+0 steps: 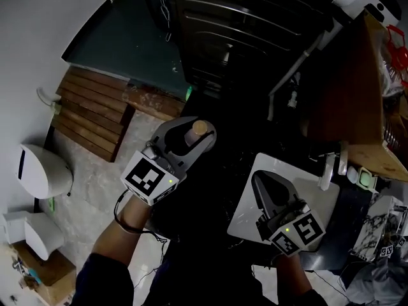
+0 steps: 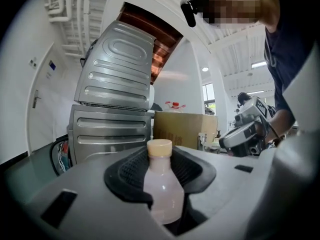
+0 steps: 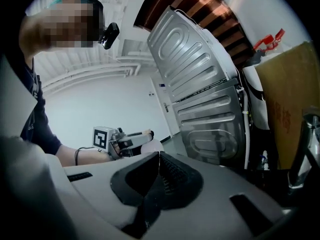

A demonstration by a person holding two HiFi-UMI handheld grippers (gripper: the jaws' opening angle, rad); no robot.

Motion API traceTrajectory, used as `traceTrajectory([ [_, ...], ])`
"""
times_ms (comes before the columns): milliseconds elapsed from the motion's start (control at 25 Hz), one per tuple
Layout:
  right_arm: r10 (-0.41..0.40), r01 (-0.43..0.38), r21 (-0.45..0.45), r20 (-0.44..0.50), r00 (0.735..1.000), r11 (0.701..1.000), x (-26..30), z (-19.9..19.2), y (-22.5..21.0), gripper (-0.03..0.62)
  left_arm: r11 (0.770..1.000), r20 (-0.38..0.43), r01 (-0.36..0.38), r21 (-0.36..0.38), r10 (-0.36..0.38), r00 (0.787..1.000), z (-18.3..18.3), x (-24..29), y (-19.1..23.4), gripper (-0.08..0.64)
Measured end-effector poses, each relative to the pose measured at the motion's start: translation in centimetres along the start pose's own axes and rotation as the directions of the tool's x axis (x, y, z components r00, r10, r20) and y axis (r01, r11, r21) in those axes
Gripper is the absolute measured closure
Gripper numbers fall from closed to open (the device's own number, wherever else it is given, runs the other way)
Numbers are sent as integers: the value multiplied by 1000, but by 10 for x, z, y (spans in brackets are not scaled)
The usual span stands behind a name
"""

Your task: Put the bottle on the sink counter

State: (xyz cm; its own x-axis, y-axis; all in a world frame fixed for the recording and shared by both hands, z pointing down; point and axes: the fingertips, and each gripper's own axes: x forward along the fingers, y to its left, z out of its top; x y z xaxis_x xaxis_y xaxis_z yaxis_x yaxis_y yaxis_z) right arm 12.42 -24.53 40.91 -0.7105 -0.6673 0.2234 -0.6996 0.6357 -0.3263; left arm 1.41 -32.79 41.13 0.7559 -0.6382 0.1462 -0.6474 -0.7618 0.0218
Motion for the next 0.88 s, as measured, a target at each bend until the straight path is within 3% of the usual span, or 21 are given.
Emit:
traceTrajectory([
  [880,-71,82,89,-122,990,993,57,-52,-32,566,998,-40,55,36,-53,998,-70,52,78,419],
])
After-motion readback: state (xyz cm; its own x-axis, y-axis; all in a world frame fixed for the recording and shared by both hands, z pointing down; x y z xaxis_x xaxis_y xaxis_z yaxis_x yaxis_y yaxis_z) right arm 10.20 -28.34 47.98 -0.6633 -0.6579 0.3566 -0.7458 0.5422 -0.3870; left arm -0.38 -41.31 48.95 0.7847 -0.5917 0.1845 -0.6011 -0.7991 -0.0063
